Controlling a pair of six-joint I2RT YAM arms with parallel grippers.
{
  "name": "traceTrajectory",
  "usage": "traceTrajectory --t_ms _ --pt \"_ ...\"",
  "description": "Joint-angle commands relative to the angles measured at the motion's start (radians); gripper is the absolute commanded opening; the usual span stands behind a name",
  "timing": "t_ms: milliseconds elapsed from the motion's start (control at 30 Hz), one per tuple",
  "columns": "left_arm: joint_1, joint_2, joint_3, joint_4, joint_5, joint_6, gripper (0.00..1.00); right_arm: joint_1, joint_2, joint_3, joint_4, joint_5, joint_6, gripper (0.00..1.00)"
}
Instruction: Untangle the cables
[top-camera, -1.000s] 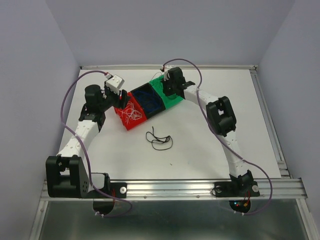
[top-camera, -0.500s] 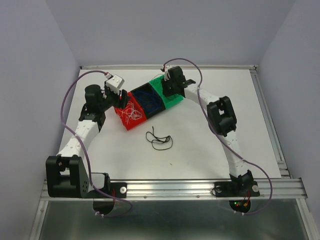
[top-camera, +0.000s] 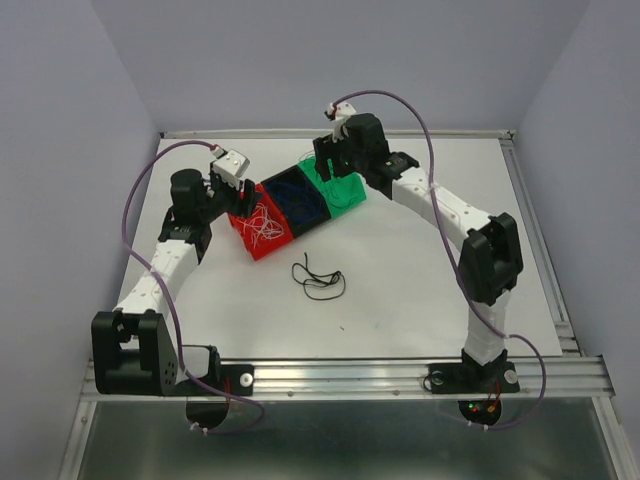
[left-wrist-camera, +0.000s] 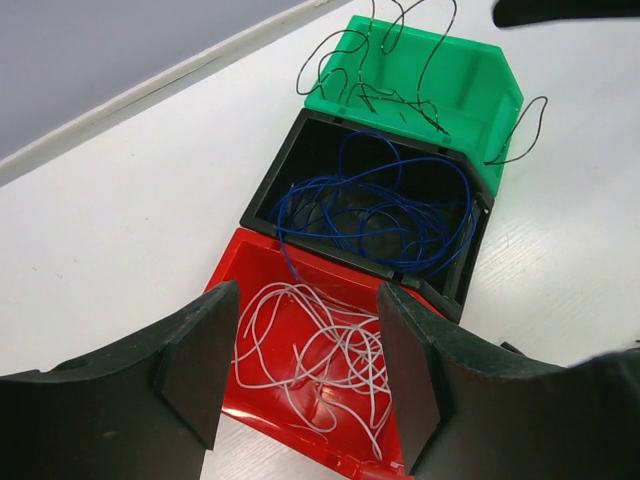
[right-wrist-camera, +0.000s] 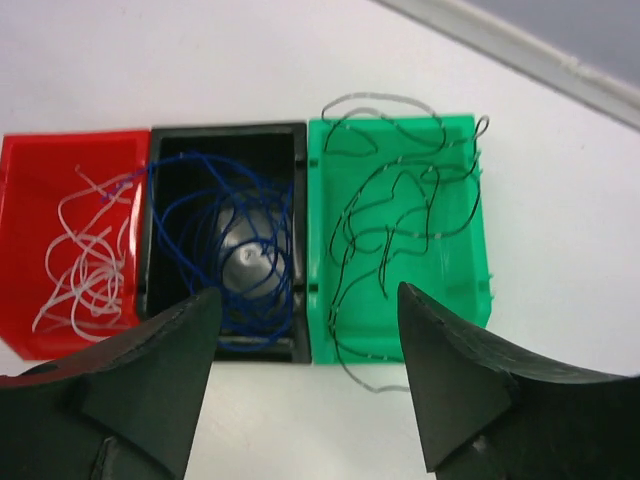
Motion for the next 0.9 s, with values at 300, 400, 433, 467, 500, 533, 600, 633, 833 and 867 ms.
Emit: traceTrajectory --t_ms 300,400,433,467,500,533,600,633,833,867 --pt "-0.012 -0.032 -0.005 0.033 0.002 0.017 0.68 0.229 -0.409 -0.807 0.155 0.017 0.054 1.00" --pt "-0.017 -0.029 -0.005 0.032 0.008 0.019 0.68 0.277 -0.469 -0.933 0.245 0.005 0.019 1.00" --pt "-0.017 -0.030 -0.003 0.030 0.008 0.020 0.68 0.286 -0.475 -0.954 0.259 0.005 0.001 1.00" --pt "-0.015 -0.030 -0.005 0.030 0.008 0.020 0.68 0.291 -0.477 -0.970 0.296 -0.023 -0.018 1.00" --pt "-0.017 -0.033 -0.005 0.030 0.008 0.020 0.68 0.294 -0.474 -0.981 0.319 -0.044 -0.077 1.00" --pt "-0.017 -0.035 -0.005 0.030 0.006 0.020 0.68 0.299 -0.466 -0.979 0.327 -0.058 -0.102 1.00" --pt "-0.017 -0.041 -0.008 0.028 0.003 0.020 0.68 0.302 -0.414 -0.946 0.329 -0.046 -0.156 1.00" --pt "-0.017 -0.046 -0.009 0.028 0.003 0.020 0.68 0.305 -0.396 -0.936 0.329 -0.038 -0.179 1.00" --pt "-0.017 -0.047 -0.011 0.032 0.005 0.022 0.68 0.308 -0.293 -0.893 0.330 -0.163 -0.375 1.00" --pt "-0.018 -0.044 -0.009 0.032 0.005 0.022 0.68 0.308 -0.288 -0.893 0.329 -0.193 -0.392 1.00"
